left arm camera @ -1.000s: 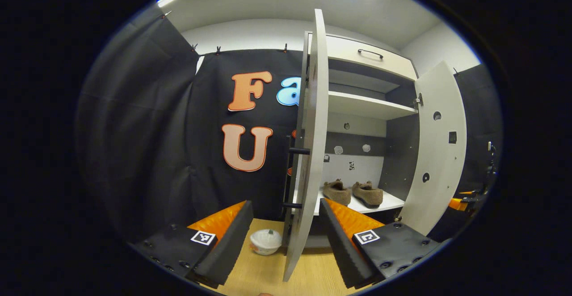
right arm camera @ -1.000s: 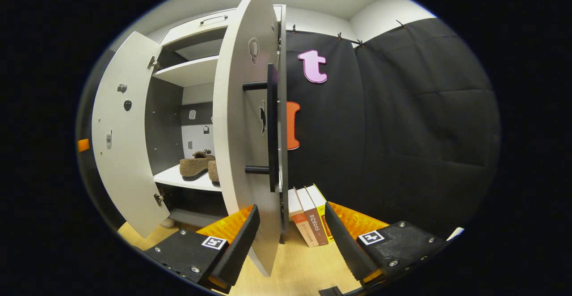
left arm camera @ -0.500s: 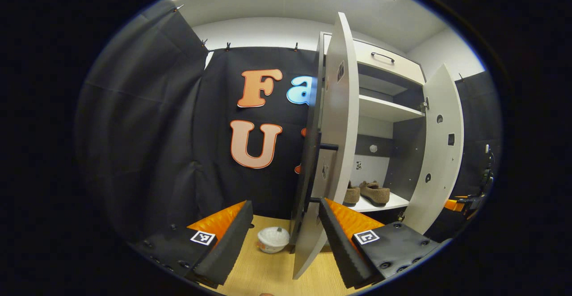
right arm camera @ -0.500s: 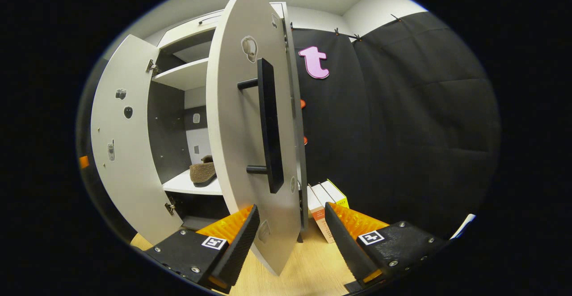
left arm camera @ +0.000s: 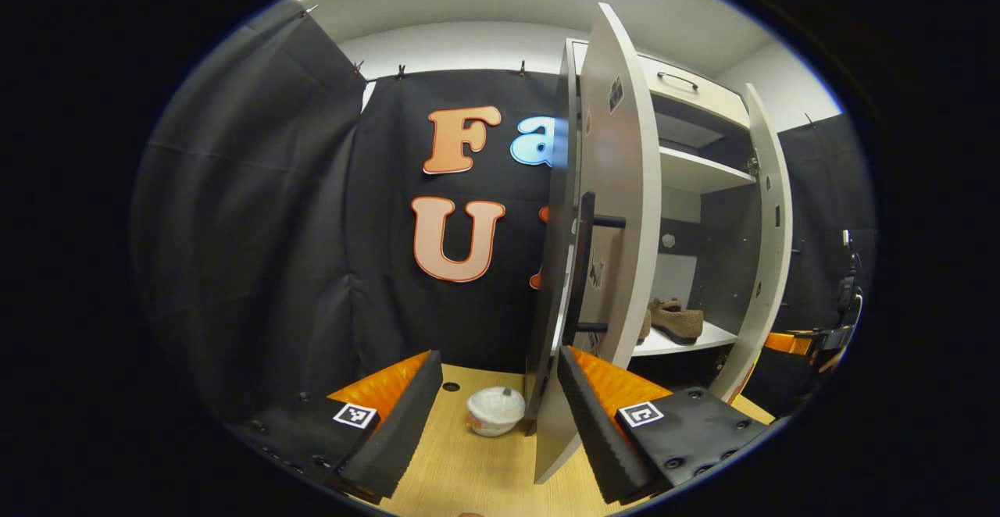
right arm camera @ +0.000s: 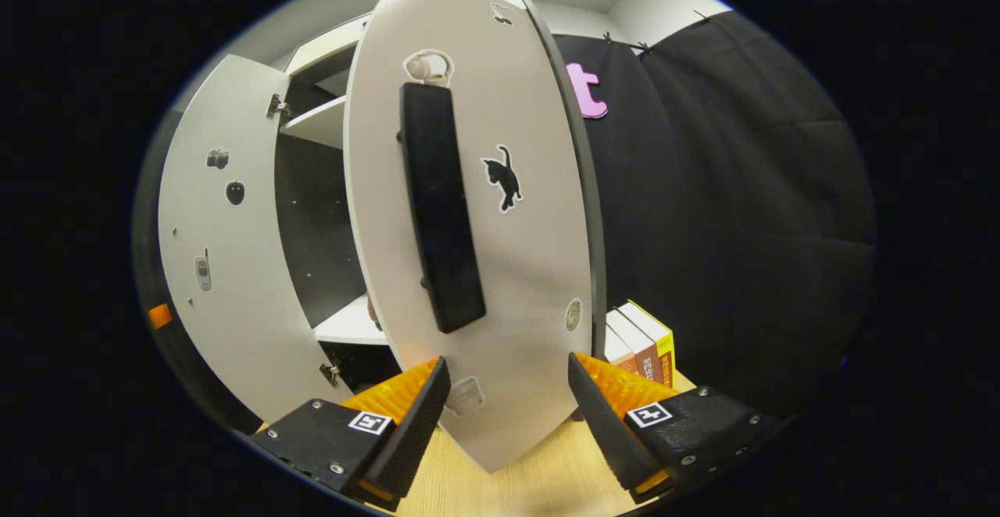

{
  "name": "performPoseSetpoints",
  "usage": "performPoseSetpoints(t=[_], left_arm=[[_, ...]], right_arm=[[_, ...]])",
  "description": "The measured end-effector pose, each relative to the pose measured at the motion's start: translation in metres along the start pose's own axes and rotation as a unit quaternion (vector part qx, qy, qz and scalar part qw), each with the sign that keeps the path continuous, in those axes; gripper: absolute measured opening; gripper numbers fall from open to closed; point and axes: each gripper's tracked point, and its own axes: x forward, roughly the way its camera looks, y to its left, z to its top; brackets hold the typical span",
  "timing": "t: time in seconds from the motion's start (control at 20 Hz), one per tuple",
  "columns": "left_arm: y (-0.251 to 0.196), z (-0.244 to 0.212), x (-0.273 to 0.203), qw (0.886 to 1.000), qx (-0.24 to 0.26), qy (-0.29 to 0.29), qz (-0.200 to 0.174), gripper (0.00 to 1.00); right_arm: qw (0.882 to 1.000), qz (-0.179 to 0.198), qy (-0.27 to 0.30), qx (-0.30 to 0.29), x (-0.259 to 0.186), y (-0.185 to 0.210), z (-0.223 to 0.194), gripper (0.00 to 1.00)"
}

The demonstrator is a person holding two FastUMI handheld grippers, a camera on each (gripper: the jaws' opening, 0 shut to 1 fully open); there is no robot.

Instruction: Grab one shoe with the right hand and put it into the shoe cabinet, grab the other shoe with the left hand and put it into the shoe cabinet; then close the right door with the right hand and the left door with the left hand.

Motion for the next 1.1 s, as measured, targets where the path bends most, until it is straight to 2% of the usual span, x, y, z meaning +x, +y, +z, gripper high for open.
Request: performPoseSetpoints(t=[0.3,0.35,0.6,0.65,0.7,0.85,0.9,1.05,1.1], left_arm=[[-0.001,-0.026,0.026,1.0,-0.014,0.016,-0.015,0.94],[-0.002,-0.031,0.029,1.0,-0.014,0.019,-0.018,0.97],[-0.02,-0.041,0.04,0.999,-0.001,0.026,-0.036,0.94],[-0.023,-0.042,0.039,0.999,0.001,0.027,-0.038,0.99],[-0.025,-0.043,0.04,0.999,0.002,0.028,-0.04,0.94],[-0.025,-0.043,0.042,0.999,0.005,0.026,-0.034,0.99],[-0.027,-0.045,0.042,0.999,-0.001,0.028,-0.034,0.94],[-0.031,-0.047,0.045,0.999,-0.017,0.033,-0.034,0.94],[-0.035,-0.046,0.044,0.999,-0.014,0.034,-0.034,0.96]], right_arm=[[1.0,0.002,-0.012,-0.014,-0.004,0.003,0.009,0.94],[1.0,0.003,-0.014,-0.015,-0.005,0.003,0.011,0.94],[0.999,0.002,-0.026,-0.021,-0.014,-0.002,0.022,0.94],[0.999,0.001,-0.029,-0.023,-0.016,-0.003,0.025,0.94],[0.999,0.0,-0.031,-0.025,-0.018,-0.003,0.026,0.94],[0.999,-0.003,-0.035,-0.024,-0.023,-0.007,0.029,0.94],[0.999,-0.004,-0.036,-0.023,-0.024,-0.008,0.029,0.94],[0.999,-0.006,-0.037,-0.021,-0.027,-0.012,0.031,0.94],[0.999,-0.004,-0.038,-0.021,-0.029,-0.012,0.032,0.94]])
